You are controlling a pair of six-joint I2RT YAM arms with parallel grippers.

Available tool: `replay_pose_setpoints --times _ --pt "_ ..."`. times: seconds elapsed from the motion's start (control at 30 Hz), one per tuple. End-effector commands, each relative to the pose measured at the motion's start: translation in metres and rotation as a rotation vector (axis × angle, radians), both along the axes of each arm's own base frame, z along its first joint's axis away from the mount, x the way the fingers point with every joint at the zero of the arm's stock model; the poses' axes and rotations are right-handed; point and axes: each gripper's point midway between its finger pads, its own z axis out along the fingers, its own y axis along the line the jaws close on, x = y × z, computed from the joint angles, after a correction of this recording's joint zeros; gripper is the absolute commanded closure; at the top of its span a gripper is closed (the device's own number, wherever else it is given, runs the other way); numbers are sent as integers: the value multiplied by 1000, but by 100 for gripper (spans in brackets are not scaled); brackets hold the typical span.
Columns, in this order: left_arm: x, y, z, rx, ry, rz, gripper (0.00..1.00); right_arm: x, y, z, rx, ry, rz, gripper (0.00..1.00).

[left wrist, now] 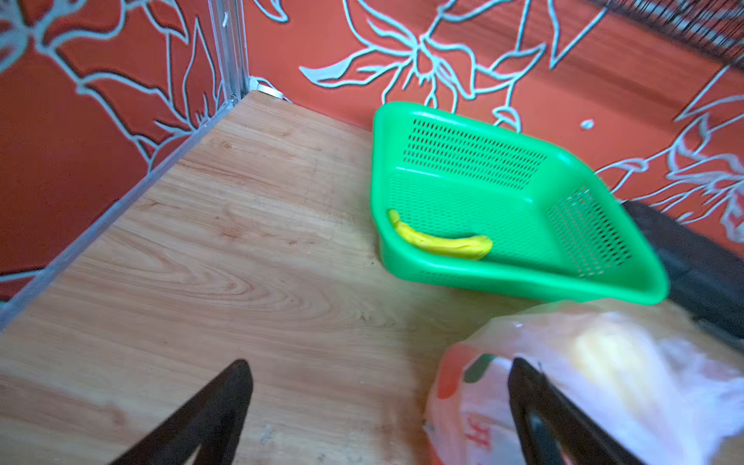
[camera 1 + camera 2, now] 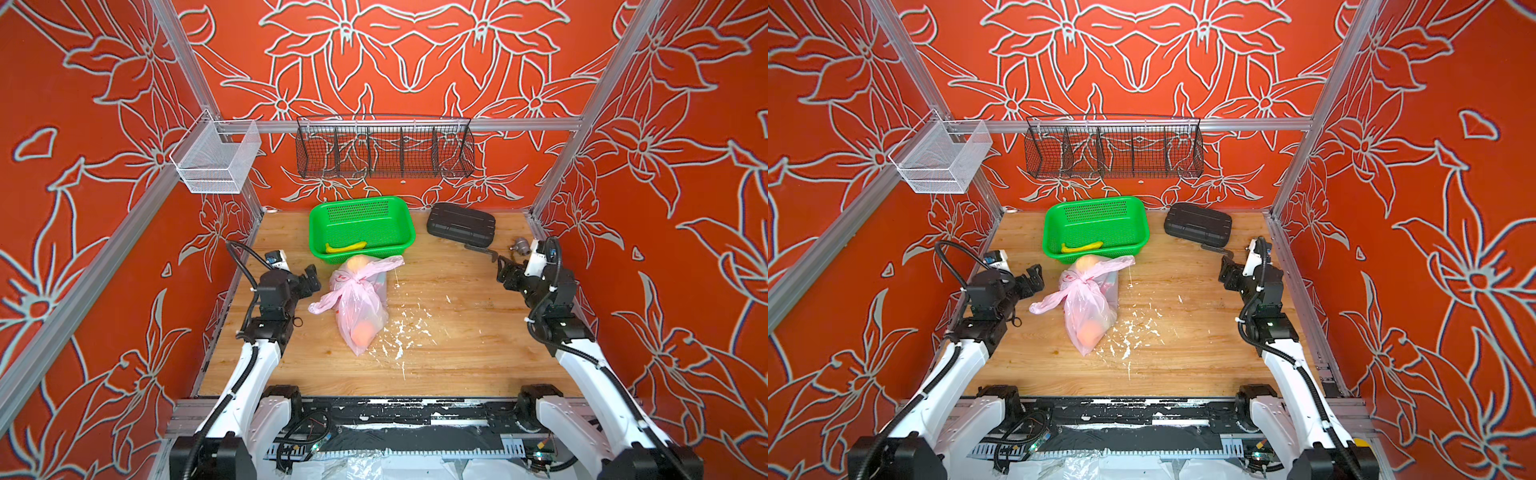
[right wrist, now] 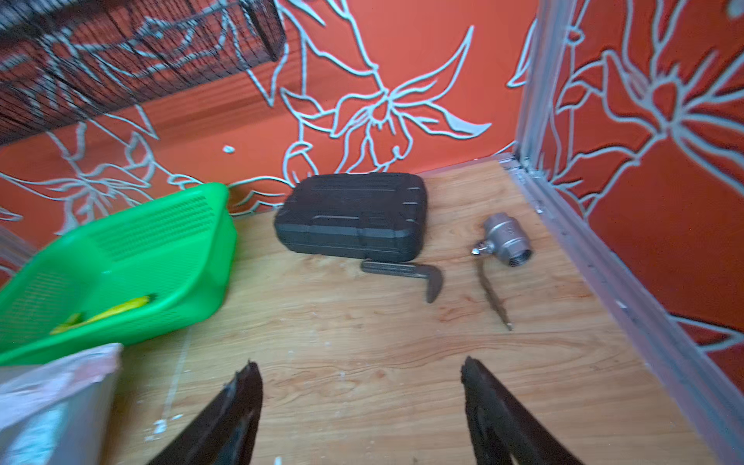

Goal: Untie the knot of the plastic bag and take out the fruit

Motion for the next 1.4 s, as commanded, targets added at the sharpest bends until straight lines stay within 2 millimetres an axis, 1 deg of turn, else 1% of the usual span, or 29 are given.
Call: replay_pose_setpoints --times 0.0,0.03,0.1,0.17,0.23,0.3,0.33,0.4,0.47,0.53,0.63,0.67,0.7,0.8,0.83,0.87,0.93,0.97,1.03,1.13,1.2,1.3,1.37 --pt "-12 -28 12 -262 126 -48 1 -25 49 -19 163 223 178 21" --pt "-13 -36 19 -314 150 -72 1 -28 63 -13 157 230 230 21" --pt "-15 -53 32 -392 184 -128 6 -32 89 -4 139 247 319 21" --pt "-21 -66 44 -444 218 -152 16 -36 119 3 140 278 423 21" --pt "-27 -84 54 -437 211 -204 21 -38 144 7 147 324 514 22" --pt "-35 -105 62 -427 195 -254 29 -38 166 10 130 374 579 23" --pt "-40 -115 65 -420 195 -276 31 -36 177 9 106 404 609 24" --pt "-50 -126 62 -406 230 -277 34 -31 196 13 65 435 644 24" --pt "-60 -137 56 -382 277 -290 36 -24 217 14 34 457 679 25" --pt "-67 -141 48 -340 327 -284 40 -16 236 18 28 453 705 25" --pt "-72 -155 35 -278 384 -301 43 -3 269 22 28 445 751 25" --pt "-72 -159 29 -254 408 -306 43 3 279 22 24 441 764 25" --pt "-70 -162 18 -225 443 -302 43 7 288 22 20 442 771 25" --pt "-64 -162 -2 -160 495 -275 42 27 319 16 10 448 795 25" --pt "-62 -162 -10 -146 506 -272 40 33 330 13 3 453 809 25" --pt "-59 -163 -16 -132 508 -273 38 40 341 5 -9 470 811 25" --pt "-56 -163 -30 -103 520 -274 32 51 358 -3 -45 490 815 25" --pt "-55 -162 -38 -86 529 -273 28 57 365 -12 -72 506 807 25" --pt "-54 -162 -49 -69 543 -278 23 65 378 -23 -118 519 802 25" --pt "-53 -165 -65 -79 555 -305 23 72 398 -44 -136 559 816 22" --pt "-54 -163 -72 -78 565 -305 31 74 407 -54 -139 581 827 19" --pt "-56 -158 -85 -95 576 -310 50 74 416 -75 -154 614 833 15" --pt "-58 -158 -91 -128 581 -330 61 72 420 -87 -161 635 839 14"
